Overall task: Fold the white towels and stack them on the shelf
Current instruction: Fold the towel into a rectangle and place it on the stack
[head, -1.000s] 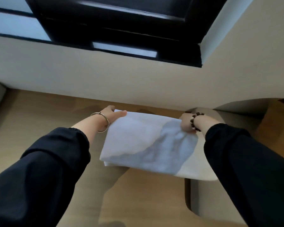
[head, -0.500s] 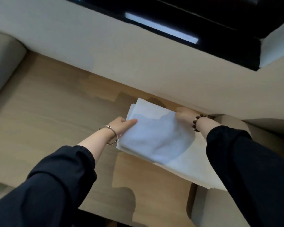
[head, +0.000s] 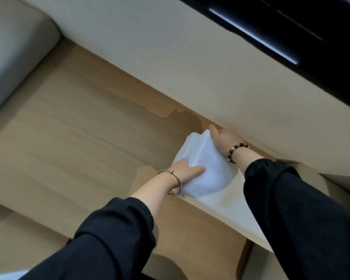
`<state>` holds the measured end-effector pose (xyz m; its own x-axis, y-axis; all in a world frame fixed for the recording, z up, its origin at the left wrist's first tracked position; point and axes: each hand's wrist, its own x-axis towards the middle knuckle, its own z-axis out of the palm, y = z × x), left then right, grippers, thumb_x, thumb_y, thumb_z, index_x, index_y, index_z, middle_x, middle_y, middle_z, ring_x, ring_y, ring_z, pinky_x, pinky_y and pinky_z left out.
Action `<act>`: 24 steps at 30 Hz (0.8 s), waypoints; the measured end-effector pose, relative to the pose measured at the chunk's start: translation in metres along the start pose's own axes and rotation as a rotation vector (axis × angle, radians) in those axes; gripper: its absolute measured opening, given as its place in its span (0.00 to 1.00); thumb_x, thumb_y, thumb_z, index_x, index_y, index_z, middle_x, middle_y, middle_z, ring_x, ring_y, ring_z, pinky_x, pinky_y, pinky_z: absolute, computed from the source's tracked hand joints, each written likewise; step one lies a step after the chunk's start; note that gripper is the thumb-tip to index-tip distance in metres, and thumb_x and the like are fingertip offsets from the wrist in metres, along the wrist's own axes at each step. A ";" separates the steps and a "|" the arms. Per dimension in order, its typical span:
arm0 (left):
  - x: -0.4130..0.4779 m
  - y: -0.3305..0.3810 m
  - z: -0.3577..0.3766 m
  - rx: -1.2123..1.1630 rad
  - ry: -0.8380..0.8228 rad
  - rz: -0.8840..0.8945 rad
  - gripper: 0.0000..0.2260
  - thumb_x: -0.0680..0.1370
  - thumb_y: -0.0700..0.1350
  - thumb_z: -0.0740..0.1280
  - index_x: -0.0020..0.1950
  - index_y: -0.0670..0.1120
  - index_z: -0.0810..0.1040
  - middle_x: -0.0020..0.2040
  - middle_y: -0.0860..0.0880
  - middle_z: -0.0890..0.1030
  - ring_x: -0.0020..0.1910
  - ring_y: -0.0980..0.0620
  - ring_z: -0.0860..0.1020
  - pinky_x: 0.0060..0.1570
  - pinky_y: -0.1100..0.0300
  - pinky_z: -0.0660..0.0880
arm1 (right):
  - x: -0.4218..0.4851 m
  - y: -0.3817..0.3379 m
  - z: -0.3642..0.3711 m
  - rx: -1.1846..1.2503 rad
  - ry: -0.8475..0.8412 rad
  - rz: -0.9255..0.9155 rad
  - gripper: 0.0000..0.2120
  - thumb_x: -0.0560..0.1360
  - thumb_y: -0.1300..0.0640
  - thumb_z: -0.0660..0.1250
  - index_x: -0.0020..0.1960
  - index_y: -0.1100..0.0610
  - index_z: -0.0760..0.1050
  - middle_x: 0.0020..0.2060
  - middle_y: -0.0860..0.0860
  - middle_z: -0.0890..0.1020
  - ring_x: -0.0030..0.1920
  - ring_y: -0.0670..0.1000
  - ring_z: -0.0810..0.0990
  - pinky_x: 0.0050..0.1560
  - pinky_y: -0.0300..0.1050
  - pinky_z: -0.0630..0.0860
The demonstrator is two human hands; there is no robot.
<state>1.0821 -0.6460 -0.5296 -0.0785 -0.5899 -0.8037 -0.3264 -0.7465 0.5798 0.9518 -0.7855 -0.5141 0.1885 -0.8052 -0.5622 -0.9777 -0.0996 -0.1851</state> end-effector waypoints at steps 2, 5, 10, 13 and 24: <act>-0.004 -0.005 0.001 -0.075 0.008 0.037 0.16 0.70 0.61 0.66 0.42 0.51 0.66 0.41 0.54 0.73 0.37 0.56 0.73 0.32 0.60 0.64 | 0.000 -0.001 -0.001 -0.019 0.026 -0.005 0.32 0.78 0.36 0.45 0.35 0.58 0.75 0.31 0.52 0.78 0.34 0.52 0.76 0.36 0.45 0.68; -0.008 -0.010 -0.006 -0.138 0.025 0.091 0.19 0.63 0.62 0.65 0.42 0.49 0.68 0.41 0.52 0.75 0.37 0.53 0.74 0.34 0.60 0.67 | 0.005 -0.006 -0.004 -0.031 0.051 -0.038 0.33 0.77 0.36 0.46 0.34 0.60 0.73 0.30 0.54 0.77 0.32 0.54 0.76 0.33 0.44 0.66; 0.006 -0.017 -0.009 -0.265 0.120 0.088 0.20 0.65 0.59 0.71 0.44 0.47 0.70 0.41 0.51 0.74 0.34 0.54 0.73 0.32 0.63 0.67 | 0.015 -0.009 0.001 -0.042 0.110 -0.069 0.32 0.77 0.36 0.45 0.33 0.59 0.73 0.29 0.54 0.77 0.32 0.54 0.75 0.33 0.44 0.65; 0.013 -0.022 -0.005 -0.267 0.194 0.051 0.18 0.68 0.60 0.71 0.41 0.49 0.68 0.38 0.54 0.72 0.33 0.55 0.70 0.30 0.62 0.64 | 0.020 -0.013 0.017 -0.084 0.120 -0.035 0.31 0.78 0.38 0.45 0.36 0.58 0.73 0.31 0.52 0.76 0.34 0.54 0.75 0.37 0.46 0.68; -0.007 -0.033 0.000 -0.068 0.099 0.007 0.20 0.75 0.65 0.58 0.38 0.49 0.64 0.37 0.51 0.69 0.35 0.50 0.70 0.37 0.54 0.70 | 0.024 -0.024 0.008 -0.013 0.011 -0.029 0.33 0.76 0.33 0.46 0.34 0.59 0.72 0.31 0.53 0.76 0.33 0.52 0.74 0.36 0.46 0.68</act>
<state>1.0932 -0.6168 -0.5429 0.0142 -0.6202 -0.7844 -0.2611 -0.7595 0.5958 0.9811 -0.7976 -0.5300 0.2156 -0.8086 -0.5475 -0.9730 -0.1306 -0.1902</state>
